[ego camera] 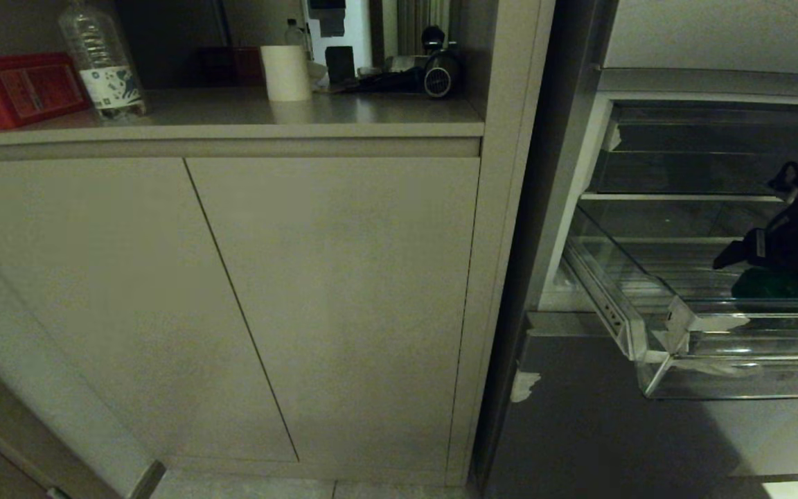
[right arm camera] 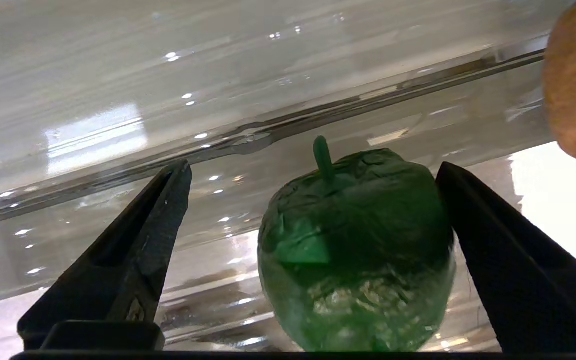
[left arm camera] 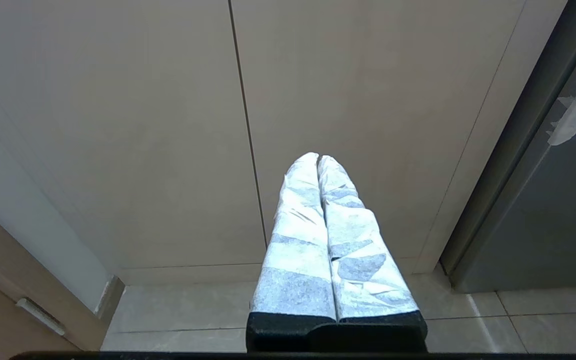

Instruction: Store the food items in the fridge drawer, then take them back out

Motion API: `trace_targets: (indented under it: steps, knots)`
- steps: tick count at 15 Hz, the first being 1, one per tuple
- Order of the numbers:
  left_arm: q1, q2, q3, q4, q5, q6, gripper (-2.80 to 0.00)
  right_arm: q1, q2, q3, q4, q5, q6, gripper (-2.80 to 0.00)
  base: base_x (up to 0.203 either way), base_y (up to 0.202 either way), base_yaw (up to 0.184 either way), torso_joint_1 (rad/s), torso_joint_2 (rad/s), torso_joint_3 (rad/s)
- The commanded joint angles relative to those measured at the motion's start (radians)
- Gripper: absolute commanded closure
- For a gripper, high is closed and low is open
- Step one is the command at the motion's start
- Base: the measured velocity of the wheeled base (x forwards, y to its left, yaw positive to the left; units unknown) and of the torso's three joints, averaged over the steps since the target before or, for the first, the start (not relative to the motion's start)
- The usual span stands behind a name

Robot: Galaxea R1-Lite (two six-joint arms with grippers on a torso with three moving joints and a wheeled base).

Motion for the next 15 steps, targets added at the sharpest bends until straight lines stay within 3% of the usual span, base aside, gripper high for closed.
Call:
trace_targets:
  steps: [1,15]
  knots:
    - [0.0,0.0,0.0,0.0,0.0,0.0,0.0,0.0,0.007,0.007,0.005,0.001,0.0,-2.8,0.0,0.0,0.0,0.0,0.0,0.0]
    - [0.0,0.0,0.0,0.001,0.0,0.0,0.0,0.001,0.004,0.038,0.013,-0.028,-0.001,-2.8,0.0,0.0,0.0,0.0,0.0,0.0]
